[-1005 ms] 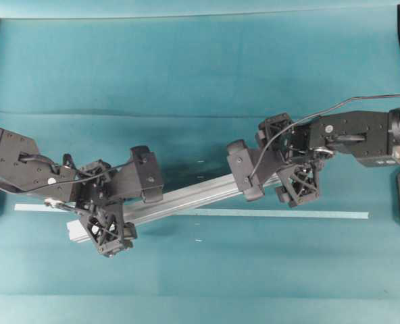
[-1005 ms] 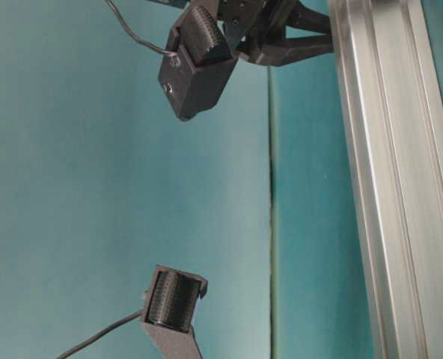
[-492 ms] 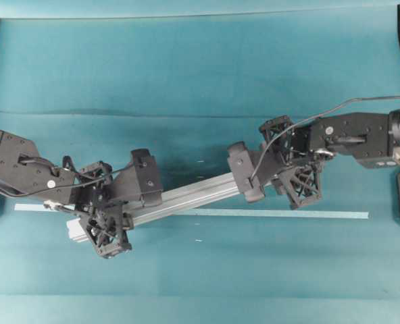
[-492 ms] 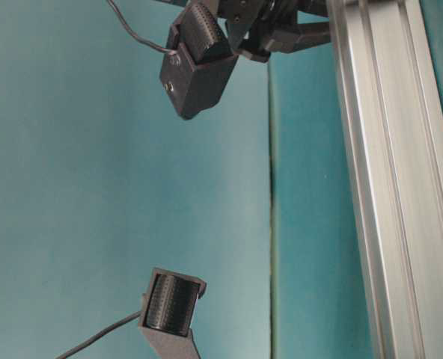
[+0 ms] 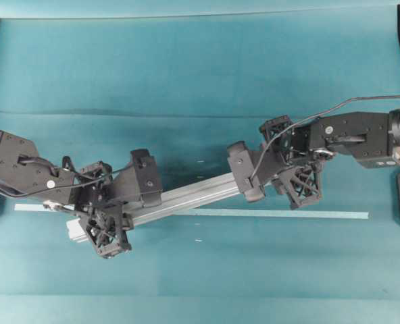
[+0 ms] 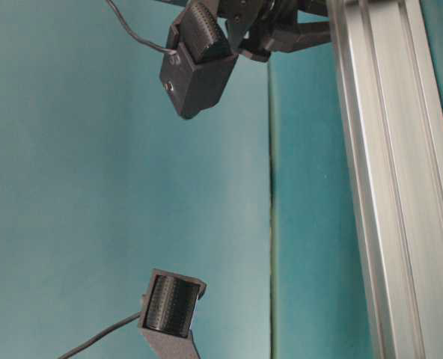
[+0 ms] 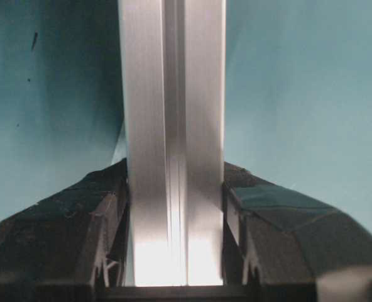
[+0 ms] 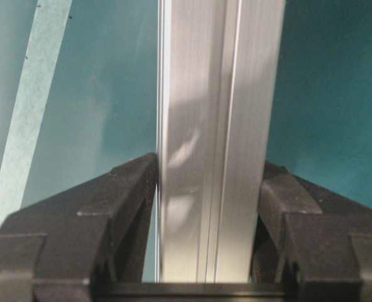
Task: Lift the metal rail with both hands.
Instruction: 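Open both grippers around the rail and close them on it, then lift the rail with both grippers and rotate it level, parallel to strip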
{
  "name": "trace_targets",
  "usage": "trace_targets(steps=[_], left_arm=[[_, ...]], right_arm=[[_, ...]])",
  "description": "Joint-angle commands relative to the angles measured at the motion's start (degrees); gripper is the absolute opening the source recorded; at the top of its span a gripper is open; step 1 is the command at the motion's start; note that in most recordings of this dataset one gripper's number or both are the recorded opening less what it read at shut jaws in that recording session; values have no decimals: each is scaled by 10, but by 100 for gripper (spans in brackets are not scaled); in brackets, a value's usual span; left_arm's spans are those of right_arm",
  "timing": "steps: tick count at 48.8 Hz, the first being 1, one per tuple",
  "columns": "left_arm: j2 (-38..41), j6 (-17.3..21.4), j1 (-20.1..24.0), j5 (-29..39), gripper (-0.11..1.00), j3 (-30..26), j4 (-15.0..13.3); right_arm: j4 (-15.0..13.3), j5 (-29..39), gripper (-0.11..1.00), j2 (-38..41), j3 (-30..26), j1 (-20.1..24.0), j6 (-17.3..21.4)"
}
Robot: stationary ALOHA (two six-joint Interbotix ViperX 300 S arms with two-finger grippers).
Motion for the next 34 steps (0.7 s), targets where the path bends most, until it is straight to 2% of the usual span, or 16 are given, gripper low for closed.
trace_targets(steps=[1,10,19,22,34], left_arm=[[-4,0,3,0,31,-2,1],[-30,0,4,23,31,-10,0],[-74,4,4,89,31,-25,1],[-91,6,4,115,31,-31,1],[-147,33,12,197,31,-49,1]], right_arm=[[2,6,44,3,-3,1,-2],[19,54,44,-19,-14,1,1],[39,112,43,-56,-36,0,12],[47,137,42,-69,-46,-1,22],[47,231,40,-112,-94,-1,72]])
